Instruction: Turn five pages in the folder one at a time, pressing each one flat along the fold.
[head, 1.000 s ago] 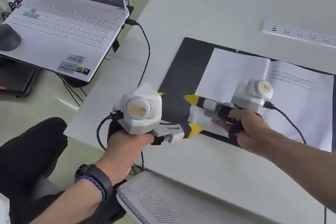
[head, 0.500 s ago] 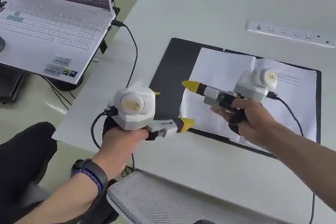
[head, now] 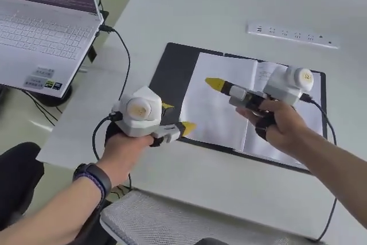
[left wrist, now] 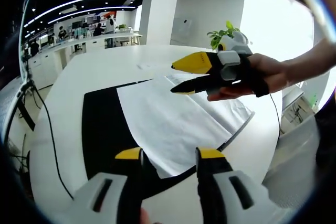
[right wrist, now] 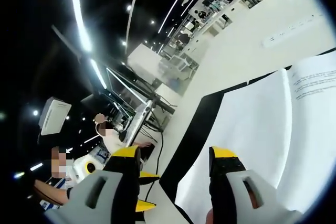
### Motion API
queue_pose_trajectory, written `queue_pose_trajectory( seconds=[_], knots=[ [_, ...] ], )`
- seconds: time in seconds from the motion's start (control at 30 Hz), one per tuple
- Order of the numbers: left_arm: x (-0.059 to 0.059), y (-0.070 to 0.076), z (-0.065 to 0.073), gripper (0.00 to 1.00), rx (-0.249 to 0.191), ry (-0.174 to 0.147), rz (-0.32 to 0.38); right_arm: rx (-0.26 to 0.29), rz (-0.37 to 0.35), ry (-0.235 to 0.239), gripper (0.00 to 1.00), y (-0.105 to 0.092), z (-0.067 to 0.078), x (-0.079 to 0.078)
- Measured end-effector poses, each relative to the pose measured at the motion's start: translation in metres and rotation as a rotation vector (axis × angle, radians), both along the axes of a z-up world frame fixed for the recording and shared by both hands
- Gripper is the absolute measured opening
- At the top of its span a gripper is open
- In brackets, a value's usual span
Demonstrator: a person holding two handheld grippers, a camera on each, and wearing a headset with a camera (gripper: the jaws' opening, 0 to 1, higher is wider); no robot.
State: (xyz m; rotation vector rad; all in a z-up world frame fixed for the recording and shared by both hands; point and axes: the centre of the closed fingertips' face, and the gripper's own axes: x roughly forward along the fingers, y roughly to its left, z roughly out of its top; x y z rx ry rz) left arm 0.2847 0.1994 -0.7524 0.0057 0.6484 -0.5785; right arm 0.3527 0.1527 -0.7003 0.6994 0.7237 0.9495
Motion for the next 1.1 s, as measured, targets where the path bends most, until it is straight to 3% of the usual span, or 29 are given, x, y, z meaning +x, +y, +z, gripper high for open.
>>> queue_pose_trajectory(
  seconds=[0.17, 0.3, 0.5, 0.63, 0.7, 0.8, 0.9, 1.1],
  knots=[
    [0.001, -0.009, -0.007, 0.29, -0.001, 0.012, -0.012, -0.009, -0.018, 0.002, 0.51, -0.013, -0.001, 0.001],
    [0.000, -0.013, -0.021, 0.09, 0.005, 0.042, -0.014, -0.015, -0.037, 0.009, 0.51, -0.024, -0.003, 0.005],
    [-0.001, -0.011, -0.040, 0.07, 0.045, 0.073, -0.008, -0.016, -0.063, 0.012, 0.49, -0.041, -0.006, 0.011],
    [-0.004, -0.005, -0.055, 0.01, 0.103, 0.088, -0.009, -0.022, -0.077, 0.018, 0.49, -0.050, -0.011, 0.014],
    [-0.003, 0.000, -0.059, 0.00, 0.103, 0.072, 0.017, -0.031, -0.079, 0.018, 0.49, -0.053, -0.014, 0.014],
    [-0.003, -0.001, -0.057, 0.00, 0.133, 0.039, -0.004, -0.060, -0.072, 0.002, 0.47, -0.056, -0.019, 0.015],
    [0.001, 0.001, -0.061, 0.00, 0.148, 0.034, -0.011, -0.076, -0.054, 0.001, 0.46, -0.058, -0.025, 0.014],
    [0.004, 0.002, -0.064, 0.00, 0.129, 0.037, -0.006, -0.112, -0.023, -0.019, 0.43, -0.058, -0.034, 0.017]
  ],
)
